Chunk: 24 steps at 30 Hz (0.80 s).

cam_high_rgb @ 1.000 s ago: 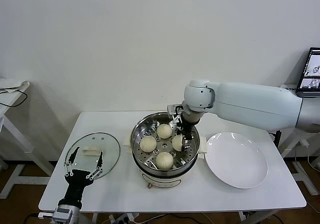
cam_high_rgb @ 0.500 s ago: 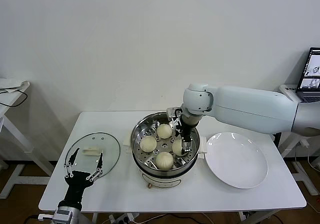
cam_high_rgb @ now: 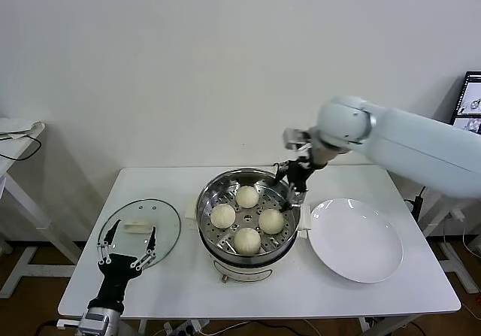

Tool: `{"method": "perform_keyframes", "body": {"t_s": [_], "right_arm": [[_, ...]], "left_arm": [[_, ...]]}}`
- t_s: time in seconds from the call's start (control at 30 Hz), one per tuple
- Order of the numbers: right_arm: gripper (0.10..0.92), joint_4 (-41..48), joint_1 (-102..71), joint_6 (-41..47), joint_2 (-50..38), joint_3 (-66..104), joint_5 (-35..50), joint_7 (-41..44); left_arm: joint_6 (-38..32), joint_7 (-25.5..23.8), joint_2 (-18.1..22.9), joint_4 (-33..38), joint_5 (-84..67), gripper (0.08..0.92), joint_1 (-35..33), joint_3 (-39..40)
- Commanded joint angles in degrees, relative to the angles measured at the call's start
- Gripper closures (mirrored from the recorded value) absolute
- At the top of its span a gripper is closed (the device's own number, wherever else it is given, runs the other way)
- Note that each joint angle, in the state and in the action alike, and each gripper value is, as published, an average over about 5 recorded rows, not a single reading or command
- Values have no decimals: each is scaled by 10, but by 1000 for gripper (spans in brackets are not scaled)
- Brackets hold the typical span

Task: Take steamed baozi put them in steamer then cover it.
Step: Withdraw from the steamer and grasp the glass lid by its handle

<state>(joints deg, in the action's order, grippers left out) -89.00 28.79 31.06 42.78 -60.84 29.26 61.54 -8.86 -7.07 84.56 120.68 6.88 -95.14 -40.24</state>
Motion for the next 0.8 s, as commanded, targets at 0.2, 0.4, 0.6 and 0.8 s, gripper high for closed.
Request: {"method": "perform_keyframes", "body": {"t_s": [0.2,0.4,0.6,0.8], "right_arm": [[203,-84,-531,-215,-207,573,204,-410],[203,-152,-850,-268,-118,879,201,-536],[203,-221,-1032,-317,38,1021,118,-594],[203,-277,-1120,-371,172,1040,32,-628]], "left_arm": [[-25,-12,-10,-12,-23,177,30,-2],[-65,0,-13,-35,-4,177,47,-3],[-64,5,-23,-34,-5,177,49,0],[-59,14,-27,-36,-5,177,55,12]]}}
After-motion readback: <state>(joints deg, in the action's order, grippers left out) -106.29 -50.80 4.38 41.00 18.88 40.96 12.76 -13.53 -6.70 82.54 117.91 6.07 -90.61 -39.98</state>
